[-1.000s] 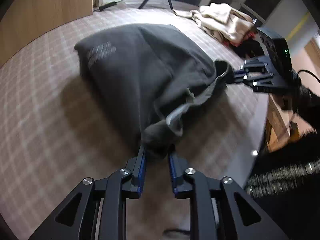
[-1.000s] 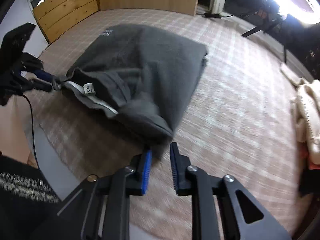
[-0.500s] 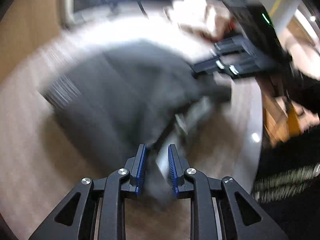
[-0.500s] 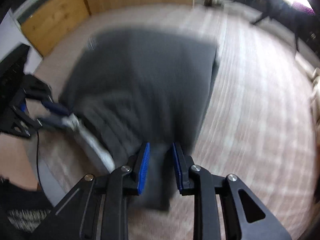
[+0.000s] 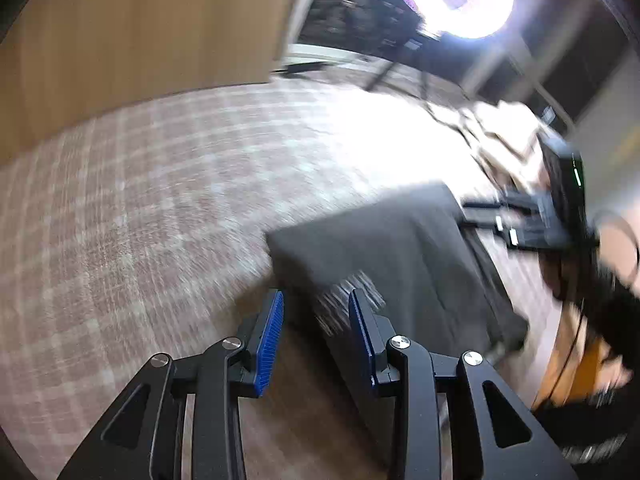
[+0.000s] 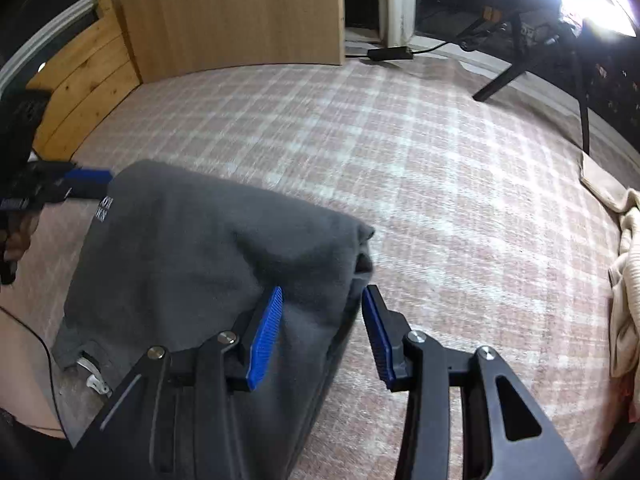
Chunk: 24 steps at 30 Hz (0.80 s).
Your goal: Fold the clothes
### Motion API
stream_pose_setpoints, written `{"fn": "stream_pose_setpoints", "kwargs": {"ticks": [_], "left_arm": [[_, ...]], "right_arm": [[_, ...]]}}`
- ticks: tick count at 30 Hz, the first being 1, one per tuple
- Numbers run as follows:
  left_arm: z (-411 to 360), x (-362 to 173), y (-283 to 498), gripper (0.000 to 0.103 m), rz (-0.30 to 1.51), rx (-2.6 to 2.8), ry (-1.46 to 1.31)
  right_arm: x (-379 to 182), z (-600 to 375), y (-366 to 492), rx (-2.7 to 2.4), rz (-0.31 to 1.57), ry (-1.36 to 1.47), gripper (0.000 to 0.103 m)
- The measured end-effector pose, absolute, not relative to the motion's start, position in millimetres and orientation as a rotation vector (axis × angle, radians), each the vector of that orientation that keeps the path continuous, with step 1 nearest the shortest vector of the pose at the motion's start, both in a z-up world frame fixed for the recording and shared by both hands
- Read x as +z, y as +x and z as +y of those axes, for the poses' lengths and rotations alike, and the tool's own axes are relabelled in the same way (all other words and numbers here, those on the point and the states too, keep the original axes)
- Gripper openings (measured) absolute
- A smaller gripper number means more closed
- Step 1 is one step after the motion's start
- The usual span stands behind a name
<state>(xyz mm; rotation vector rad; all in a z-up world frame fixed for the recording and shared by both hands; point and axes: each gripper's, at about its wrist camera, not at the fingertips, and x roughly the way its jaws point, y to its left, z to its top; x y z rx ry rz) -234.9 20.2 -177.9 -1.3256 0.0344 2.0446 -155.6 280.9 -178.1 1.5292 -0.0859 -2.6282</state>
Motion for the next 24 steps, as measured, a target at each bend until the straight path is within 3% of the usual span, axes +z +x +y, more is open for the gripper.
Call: {"fn": "stream_pose_setpoints", "kwargs": {"ticks": [9, 13, 14, 16, 20, 24], "left_arm": [[35.9, -201.7, -257.3, 0.032, -0.008, 2.008, -1.356], [33.5, -197.6, -261.5, 0.016, -0.012, 2.021, -1.355], [34.6, -195.4, -261.1, 0.013, 0.011, 2.027, -1.351], [38.3, -190.4, -260.5, 0.009, 0.071, 2.050, -1.353], [40.2, -182.8, -265.1, 0.003, 0.188, 2.129, -1.361], [28.8, -183.2, -272.6, 0.003, 0.239, 2.167, -1.414]], "right_arm": [[-174.7, 302.3, -169.7, -2.576, -0.275, 1.537, 0.041], [-172.3, 300.7, -191.0, -2.562, -0.215, 1.558, 0.041], [-169.6, 300.5, -195.1, -2.558, -0.224, 1.556, 0.039], [-163.8, 300.5, -205.6, -2.550, -0.244, 1.551, 0.022], [-158.9, 308.1, -220.6, -2.588, -0.203, 1.581, 0.015], [-152.3, 320.0, -228.9, -2.569, -0.211, 1.647, 0.016]]}}
